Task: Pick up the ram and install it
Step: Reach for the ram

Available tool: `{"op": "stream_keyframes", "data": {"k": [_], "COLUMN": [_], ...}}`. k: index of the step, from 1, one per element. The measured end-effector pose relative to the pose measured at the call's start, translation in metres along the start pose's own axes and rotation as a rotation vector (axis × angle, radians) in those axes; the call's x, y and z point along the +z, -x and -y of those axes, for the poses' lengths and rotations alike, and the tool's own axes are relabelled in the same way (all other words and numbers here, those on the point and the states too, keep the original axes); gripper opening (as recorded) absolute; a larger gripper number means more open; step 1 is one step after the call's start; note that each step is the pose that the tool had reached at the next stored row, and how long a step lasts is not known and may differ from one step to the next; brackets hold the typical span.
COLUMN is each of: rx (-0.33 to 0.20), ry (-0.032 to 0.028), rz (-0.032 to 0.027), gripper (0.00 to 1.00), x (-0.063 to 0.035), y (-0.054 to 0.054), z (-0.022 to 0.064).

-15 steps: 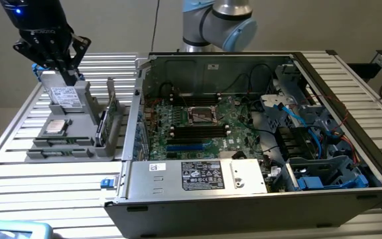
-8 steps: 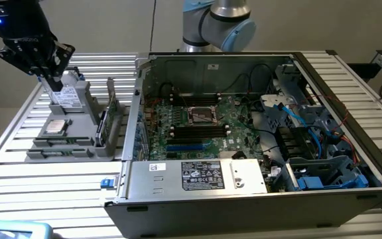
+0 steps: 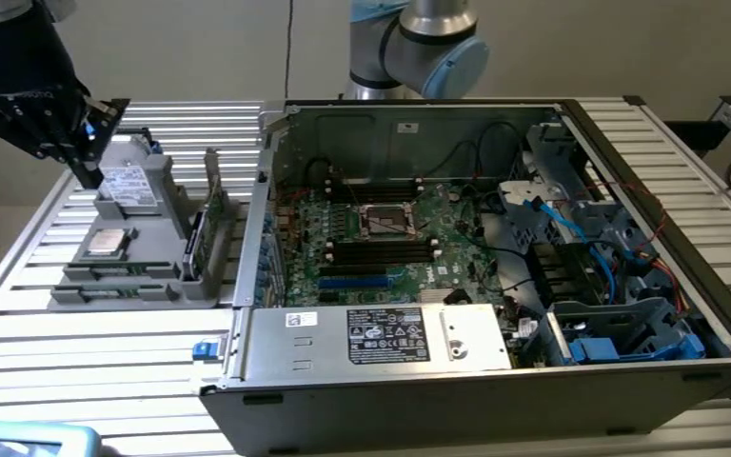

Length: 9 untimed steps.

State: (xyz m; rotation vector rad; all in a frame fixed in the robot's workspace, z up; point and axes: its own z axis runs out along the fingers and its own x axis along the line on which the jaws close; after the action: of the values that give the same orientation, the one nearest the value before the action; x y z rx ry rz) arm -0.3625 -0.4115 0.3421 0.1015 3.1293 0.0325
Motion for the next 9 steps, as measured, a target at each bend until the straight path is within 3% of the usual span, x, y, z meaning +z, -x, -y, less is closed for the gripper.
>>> {"op": "stream_keyframes", "data": {"k": [5,9], "rx": [-0.015,-0.032], "ry": [0.0035,0.0054], "rz": [-0.0124,-0.0144], "gripper": [0.11,0.11], "x": [0.0089,0.0161], "y": [-0.001,-0.006], "z": [0.0067,0.0084]}}
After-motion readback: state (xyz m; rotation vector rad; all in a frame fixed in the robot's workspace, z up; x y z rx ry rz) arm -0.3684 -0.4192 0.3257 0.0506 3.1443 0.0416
